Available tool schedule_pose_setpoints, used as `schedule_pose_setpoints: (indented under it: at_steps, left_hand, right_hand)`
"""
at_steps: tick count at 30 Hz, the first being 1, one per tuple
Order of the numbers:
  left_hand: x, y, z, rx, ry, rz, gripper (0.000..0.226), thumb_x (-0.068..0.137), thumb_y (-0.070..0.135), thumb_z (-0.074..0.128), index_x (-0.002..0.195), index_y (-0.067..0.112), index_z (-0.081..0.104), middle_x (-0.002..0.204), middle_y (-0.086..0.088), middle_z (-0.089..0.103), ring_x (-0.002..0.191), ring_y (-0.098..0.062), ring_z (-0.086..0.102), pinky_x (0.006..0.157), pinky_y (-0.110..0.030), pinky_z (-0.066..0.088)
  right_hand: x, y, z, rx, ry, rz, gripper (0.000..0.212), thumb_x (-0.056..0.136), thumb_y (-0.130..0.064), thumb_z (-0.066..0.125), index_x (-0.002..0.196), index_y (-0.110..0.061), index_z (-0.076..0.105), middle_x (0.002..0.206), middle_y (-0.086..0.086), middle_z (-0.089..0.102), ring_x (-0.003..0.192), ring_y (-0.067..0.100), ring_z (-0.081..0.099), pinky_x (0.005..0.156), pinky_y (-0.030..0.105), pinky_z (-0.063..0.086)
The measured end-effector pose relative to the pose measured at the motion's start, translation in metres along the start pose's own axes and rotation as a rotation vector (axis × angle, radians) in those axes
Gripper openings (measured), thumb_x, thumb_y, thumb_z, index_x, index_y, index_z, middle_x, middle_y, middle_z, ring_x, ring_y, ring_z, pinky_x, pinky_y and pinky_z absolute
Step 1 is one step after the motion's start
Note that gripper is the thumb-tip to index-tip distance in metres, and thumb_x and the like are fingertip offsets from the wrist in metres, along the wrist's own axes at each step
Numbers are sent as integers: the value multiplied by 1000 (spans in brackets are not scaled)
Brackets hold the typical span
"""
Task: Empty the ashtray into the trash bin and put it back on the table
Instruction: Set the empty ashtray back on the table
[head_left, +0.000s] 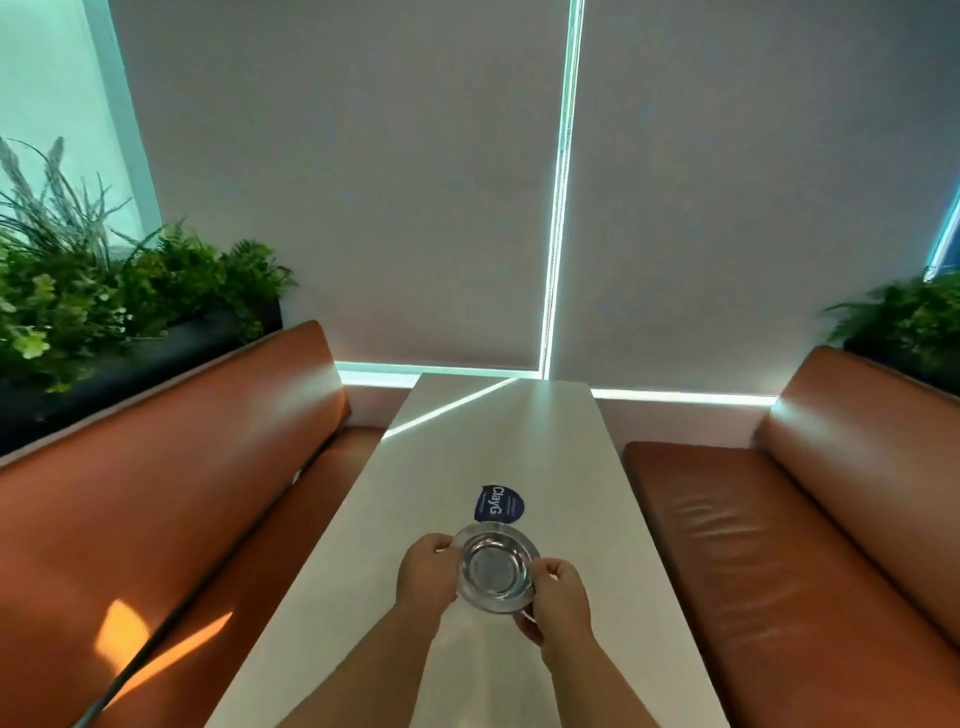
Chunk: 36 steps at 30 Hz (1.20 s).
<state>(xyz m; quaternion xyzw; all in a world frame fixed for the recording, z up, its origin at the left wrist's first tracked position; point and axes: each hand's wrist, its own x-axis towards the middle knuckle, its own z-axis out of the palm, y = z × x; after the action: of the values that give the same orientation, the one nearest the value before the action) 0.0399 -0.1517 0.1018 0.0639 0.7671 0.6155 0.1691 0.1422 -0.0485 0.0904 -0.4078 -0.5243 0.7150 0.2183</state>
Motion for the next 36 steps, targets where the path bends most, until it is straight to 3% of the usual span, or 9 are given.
schedule_pose_setpoints:
  at_steps: [10,15,18,21,25,27,31,34,36]
  left_hand:
    - [169,-20,65,68,30,44,15,86,24,57,95,15,67,85,-1,68,77,-20,63,66,-31,51]
    - [216,-40,84,57,-2,59,14,85,26,59,92,18,68,87,-3,69,81,-23,65,74,-39,55]
    - [241,-51,93,59,11,96,15,87,26,59,97,18,67,90,-1,69,82,-19,64,67,-30,52]
    - [258,-59,98,112,48,184,14,89,28,58,96,20,68,85,5,68,78,-10,62,60,-17,42]
    - [269,-66,104,164,120,326,17,91,25,54,86,32,68,74,14,68,71,1,62,55,-9,39]
    - [274,-68,109,210,152,364,20,93,25,51,87,28,70,76,10,69,72,-1,61,58,-13,41]
    - [279,-70,115,354,181,358,25,95,20,44,91,10,66,86,-7,63,77,-17,52,66,-28,35]
    - [279,-70,117,389,161,326,24,96,20,41,87,9,61,82,-6,55,78,-22,53,60,-26,32]
    - [279,-71,119,398,150,297,29,97,23,39,95,6,62,88,-9,57,85,-26,56,67,-28,35]
  right_hand:
    - [175,-5,46,-80,75,-28,12,89,-31,58,89,-19,58,89,10,65,76,25,63,46,26,52]
    - [233,10,52,-150,61,-64,12,91,-28,57,92,-16,59,92,13,67,79,28,64,61,38,56]
    - [259,16,58,-244,88,-155,10,90,-29,56,89,-19,59,91,11,69,78,25,65,68,39,53]
    - [280,18,65,-285,73,-217,13,91,-31,55,91,-18,58,83,12,69,59,25,63,57,37,51]
    - [301,23,69,-374,87,-301,12,93,-31,53,89,-20,56,78,6,65,32,13,56,34,21,42]
    - [309,22,73,-417,104,-333,10,92,-31,53,87,-22,56,75,4,65,38,15,61,39,25,48]
    - [317,22,77,-454,144,-351,11,91,-32,53,83,-25,57,74,1,65,62,29,67,66,44,58]
    - [315,25,77,-462,179,-393,13,92,-29,53,87,-20,61,73,-3,63,70,26,64,65,39,54]
    - [312,26,76,-482,205,-433,16,92,-25,53,82,-19,64,68,-10,59,71,21,60,62,32,45]
